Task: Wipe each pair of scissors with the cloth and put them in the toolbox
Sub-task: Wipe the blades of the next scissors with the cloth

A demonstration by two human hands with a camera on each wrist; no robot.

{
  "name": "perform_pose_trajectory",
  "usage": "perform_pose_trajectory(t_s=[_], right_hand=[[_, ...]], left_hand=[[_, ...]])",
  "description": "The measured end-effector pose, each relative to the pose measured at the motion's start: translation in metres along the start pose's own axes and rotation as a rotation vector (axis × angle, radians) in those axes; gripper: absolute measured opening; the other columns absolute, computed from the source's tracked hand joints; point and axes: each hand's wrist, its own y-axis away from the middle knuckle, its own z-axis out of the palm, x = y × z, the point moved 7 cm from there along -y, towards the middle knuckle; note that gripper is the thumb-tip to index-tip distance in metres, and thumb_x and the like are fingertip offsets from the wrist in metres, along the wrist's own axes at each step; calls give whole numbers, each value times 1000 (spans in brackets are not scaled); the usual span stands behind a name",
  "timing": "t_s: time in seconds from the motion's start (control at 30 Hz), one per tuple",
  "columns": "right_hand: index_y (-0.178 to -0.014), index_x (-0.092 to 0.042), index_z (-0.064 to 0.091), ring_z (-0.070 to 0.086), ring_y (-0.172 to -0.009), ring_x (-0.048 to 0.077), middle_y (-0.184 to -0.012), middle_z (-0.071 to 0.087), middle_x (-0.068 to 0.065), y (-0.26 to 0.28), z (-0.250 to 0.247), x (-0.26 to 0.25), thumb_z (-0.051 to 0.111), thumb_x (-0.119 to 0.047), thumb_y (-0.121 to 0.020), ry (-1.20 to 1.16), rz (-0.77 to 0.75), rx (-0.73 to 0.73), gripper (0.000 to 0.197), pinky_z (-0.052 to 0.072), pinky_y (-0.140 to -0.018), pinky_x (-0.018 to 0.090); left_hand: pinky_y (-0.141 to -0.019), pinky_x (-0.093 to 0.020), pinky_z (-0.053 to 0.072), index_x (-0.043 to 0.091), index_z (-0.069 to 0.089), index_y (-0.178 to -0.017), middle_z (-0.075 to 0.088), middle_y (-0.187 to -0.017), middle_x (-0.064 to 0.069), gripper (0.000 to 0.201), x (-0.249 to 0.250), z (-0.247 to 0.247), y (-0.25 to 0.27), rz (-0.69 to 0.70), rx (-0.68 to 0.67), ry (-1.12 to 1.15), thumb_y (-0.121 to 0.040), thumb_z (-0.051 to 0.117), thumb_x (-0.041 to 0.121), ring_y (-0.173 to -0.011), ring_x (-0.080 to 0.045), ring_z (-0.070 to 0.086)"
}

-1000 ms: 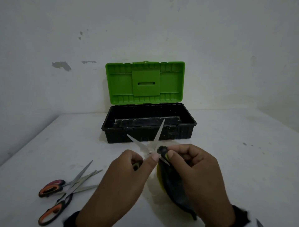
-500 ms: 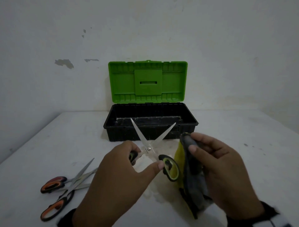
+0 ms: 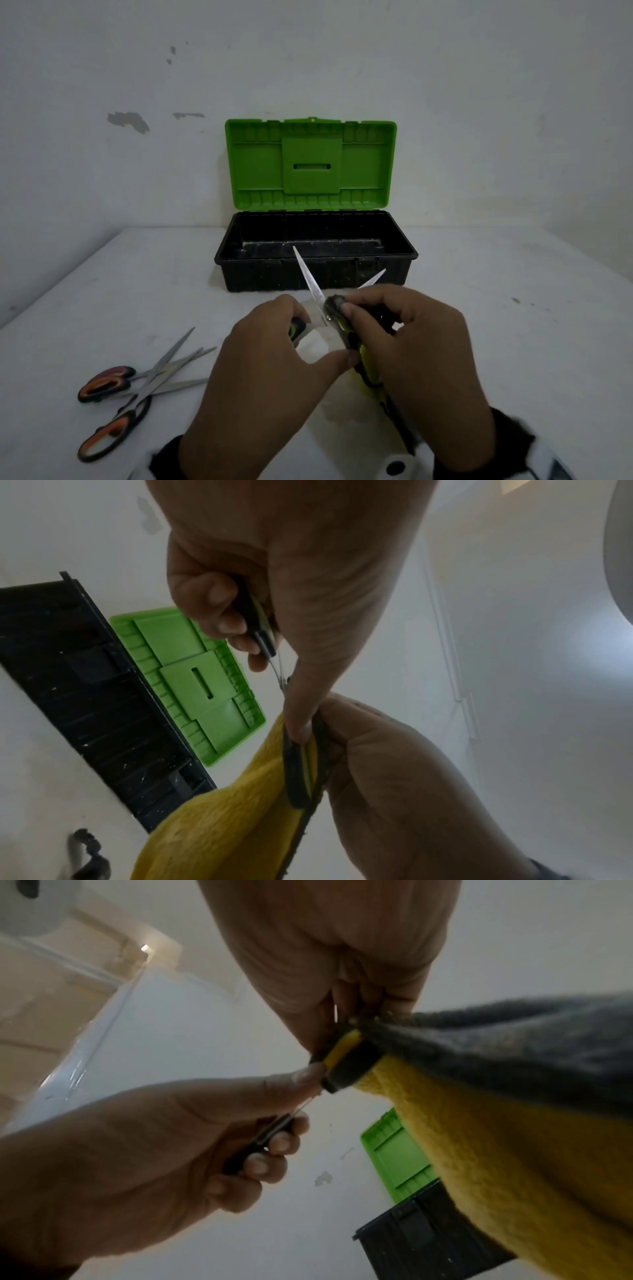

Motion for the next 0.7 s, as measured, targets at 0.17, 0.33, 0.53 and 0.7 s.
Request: perform_pose_trajectory(t_s=[0.17,0.33,0.53,0.7], right_hand=[[-99,-30,76,62,-87,-4,-88,73,-19,8,9,-6,64,-48,-82,65,-46,-97,28,48,-76,4],[-90,-27,77,62,-87,-10,-78,71,-23,10,13,10,78,-18,-82,-74,124,-112,12,44,-74,-1],[-72,-33,67,63,-78,-5,-69,66,-20,8,15,12,77,-26,-80,-99,190,-73,15,45,-67,4],[-67,-27,65,62,-70,-2,-77,66,-20,6,14,19,79,-23,-80,-149,239,-27,19,45,-61,6]], left_hand=[[-49,-9,35,35,49,-80,54,-74,17,43,-5,-5,-2,10,20,-13,-59,70,66,-65,0,52],[-52,-9,32,37,44,-76,51,-72,21,53,-2,-1,-2,36,4,-53,-48,64,77,-65,0,49],[-52,-9,29,38,40,-68,47,-64,22,47,-1,1,-2,95,33,-58,-48,59,76,-60,1,48],[-53,-14,38,36,42,-67,51,-65,20,53,-1,0,-4,73,35,-36,-46,65,79,-60,-2,50]])
